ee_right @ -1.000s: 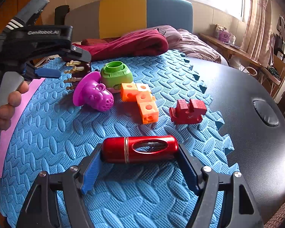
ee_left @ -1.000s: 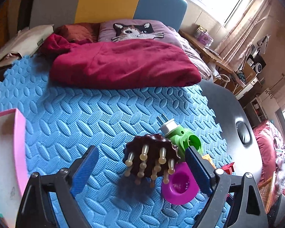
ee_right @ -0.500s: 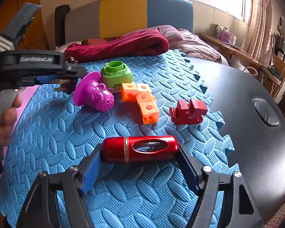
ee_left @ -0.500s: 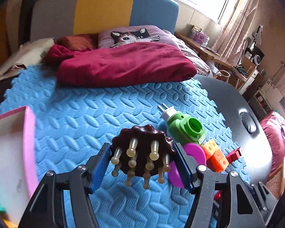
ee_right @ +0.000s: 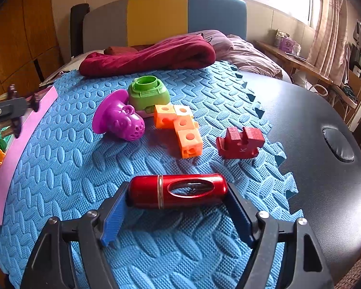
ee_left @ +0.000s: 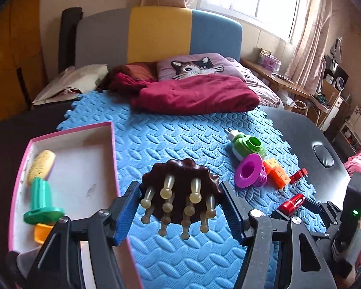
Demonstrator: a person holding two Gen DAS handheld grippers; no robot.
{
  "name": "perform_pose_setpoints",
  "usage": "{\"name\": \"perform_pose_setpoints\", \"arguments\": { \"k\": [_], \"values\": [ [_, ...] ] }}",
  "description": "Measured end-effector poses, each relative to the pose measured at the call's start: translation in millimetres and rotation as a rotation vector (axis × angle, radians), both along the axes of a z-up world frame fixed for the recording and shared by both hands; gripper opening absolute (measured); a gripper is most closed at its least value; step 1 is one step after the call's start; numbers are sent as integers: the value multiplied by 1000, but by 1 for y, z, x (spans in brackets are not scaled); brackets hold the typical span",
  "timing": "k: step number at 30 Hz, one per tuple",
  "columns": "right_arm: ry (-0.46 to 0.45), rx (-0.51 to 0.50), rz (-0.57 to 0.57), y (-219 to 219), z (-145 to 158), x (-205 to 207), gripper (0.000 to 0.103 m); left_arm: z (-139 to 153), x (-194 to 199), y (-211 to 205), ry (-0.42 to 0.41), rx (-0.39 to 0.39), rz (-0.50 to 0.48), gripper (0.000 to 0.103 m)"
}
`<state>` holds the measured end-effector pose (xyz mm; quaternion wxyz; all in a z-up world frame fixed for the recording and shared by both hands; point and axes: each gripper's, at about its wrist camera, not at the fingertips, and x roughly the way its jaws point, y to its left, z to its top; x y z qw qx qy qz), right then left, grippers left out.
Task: Organize rigid objects
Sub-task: 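Carry the brown spiky ball into the white box and release it with the left gripper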
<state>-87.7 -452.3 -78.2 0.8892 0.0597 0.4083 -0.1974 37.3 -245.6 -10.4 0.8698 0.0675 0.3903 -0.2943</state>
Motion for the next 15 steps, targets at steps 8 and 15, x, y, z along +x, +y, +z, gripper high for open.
{"name": "perform_pose_setpoints", "arguments": {
  "k": [8, 15],
  "values": [
    [-4, -3, 0, 0, -1, 0, 78, 10, -11, 35, -25, -1, 52, 66],
    [-5, -4, -1, 1, 0, -1, 78, 13, -14, 58, -30, -8, 92, 66]
  ]
}}
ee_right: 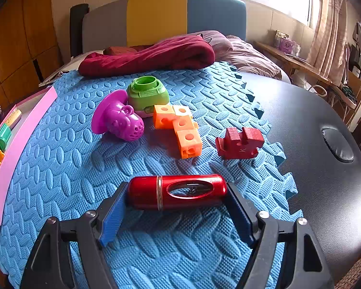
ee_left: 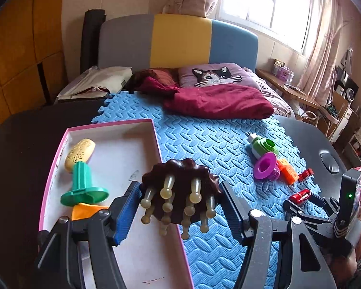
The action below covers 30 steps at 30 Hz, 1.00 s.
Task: Organize rigid objects
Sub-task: 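Carry the brown spiky ball into the white box and release it with the left gripper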
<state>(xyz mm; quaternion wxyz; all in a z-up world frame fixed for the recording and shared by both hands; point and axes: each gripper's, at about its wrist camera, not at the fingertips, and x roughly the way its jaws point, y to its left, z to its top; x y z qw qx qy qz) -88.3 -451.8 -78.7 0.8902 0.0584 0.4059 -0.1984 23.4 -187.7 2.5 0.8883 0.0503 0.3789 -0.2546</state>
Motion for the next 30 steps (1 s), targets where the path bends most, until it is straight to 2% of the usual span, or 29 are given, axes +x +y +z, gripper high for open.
{"name": "perform_pose_setpoints", "arguments": {
  "k": [8, 13, 20, 26, 30],
  "values": [
    [-2, -7, 1, 2, 1, -1, 78, -2, -3, 24, 16, -10, 29, 66],
    [-3, -12, 3, 3, 1, -1, 78, -2, 3, 53, 66, -64, 53, 66],
    [-4, -10, 3, 3, 1, -1, 78, 5, 47, 95, 127, -144, 116, 66],
    [-4, -8, 4, 2, 1, -2, 78, 7, 92, 78, 102, -98, 99, 66],
    [-4, -6, 5, 1, 1, -1, 78, -9, 123, 58, 152, -72, 99, 66]
  ]
}}
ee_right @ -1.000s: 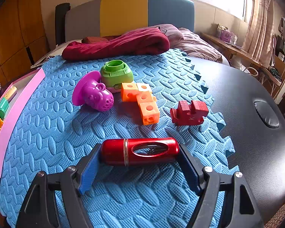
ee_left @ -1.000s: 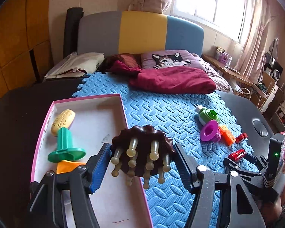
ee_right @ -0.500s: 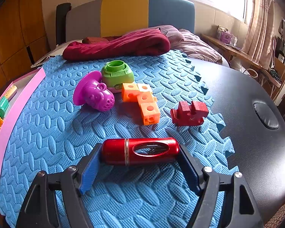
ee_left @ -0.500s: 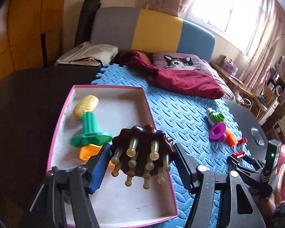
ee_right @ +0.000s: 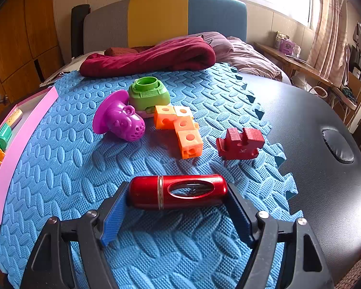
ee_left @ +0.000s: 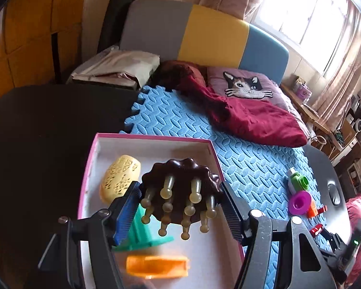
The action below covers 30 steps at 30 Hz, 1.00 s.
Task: Organize rigid objects
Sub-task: 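Carry the brown spiky ball into the white box and release it with the left gripper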
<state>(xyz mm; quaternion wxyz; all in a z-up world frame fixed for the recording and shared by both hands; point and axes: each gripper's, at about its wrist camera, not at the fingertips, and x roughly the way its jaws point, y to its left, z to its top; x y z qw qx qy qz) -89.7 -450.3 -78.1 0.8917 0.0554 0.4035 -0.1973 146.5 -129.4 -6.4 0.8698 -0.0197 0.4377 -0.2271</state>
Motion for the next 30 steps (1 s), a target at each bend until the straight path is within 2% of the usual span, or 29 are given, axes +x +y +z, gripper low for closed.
{"name": "perform_pose_setpoints", "arguments": {
  "k": [5, 11, 13, 18, 21, 23, 30],
  "values": [
    [-1, 4, 2, 0, 0, 0, 78, -21, 29, -18, 69, 30, -8, 66],
    [-1, 4, 1, -1, 0, 0, 78, -48, 50, -27, 120, 90, 15, 67],
    [-1, 4, 2, -1, 0, 0, 78, -51, 49, -24, 118, 84, 24, 67],
    [-1, 5, 2, -1, -1, 1, 78, -42, 41, -20, 88, 87, 41, 69],
    [0, 5, 2, -1, 0, 1, 78, -30, 32, -18, 52, 76, 40, 79],
    [-1, 4, 1, -1, 0, 1, 78, -19, 25, -14, 27, 58, 55, 80],
    [-1, 4, 1, -1, 0, 1, 78, 7, -25, 5, -50, 65, 122, 80]
  ]
}}
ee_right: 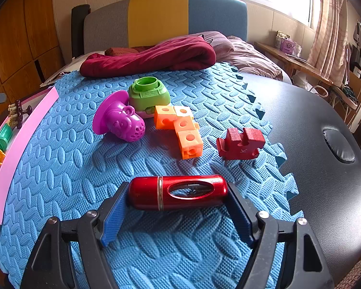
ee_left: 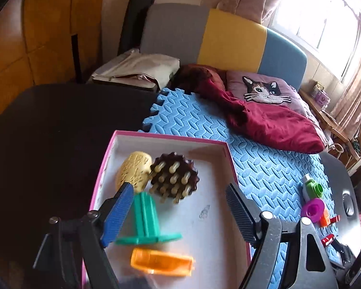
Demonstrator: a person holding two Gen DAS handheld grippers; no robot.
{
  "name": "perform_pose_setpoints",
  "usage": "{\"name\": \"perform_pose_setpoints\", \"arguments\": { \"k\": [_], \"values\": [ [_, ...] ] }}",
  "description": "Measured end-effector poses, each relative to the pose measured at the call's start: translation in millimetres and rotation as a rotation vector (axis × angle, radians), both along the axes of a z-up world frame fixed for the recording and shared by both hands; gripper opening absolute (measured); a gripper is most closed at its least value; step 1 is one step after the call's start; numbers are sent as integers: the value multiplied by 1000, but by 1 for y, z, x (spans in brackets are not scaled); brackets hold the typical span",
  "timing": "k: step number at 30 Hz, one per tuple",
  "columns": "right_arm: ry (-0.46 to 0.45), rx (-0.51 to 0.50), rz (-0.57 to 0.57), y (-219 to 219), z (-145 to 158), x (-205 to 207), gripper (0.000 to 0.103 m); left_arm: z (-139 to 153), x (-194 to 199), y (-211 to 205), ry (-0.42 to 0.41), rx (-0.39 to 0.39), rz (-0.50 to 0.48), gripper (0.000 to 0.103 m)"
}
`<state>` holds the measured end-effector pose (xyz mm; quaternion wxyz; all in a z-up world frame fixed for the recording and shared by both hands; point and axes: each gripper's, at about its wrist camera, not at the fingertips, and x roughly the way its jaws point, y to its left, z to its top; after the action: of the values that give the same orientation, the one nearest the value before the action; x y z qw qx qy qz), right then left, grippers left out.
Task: Organize rigid objects
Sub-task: 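Carry the brown spiky ball into the white box and release it with the left gripper, then carry the red cylinder into the white box and release it with the right gripper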
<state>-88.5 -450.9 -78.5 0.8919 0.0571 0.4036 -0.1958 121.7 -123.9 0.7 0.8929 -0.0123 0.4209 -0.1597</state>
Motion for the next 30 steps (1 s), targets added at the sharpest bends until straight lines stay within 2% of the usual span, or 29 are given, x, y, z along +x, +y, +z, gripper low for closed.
{"name": "perform_pose_setpoints", "arguments": {
  "k": [5, 12, 30],
  "values": [
    [0, -1, 0, 0, 0, 0, 78, 4, -37, 15, -32, 10, 39, 80],
    [0, -1, 0, 0, 0, 0, 78, 5, -66, 33, -48, 29, 66, 80],
    [15, -14, -2, 3, 1, 2, 76, 3, -101, 84, -59, 46, 133, 80]
  ]
}}
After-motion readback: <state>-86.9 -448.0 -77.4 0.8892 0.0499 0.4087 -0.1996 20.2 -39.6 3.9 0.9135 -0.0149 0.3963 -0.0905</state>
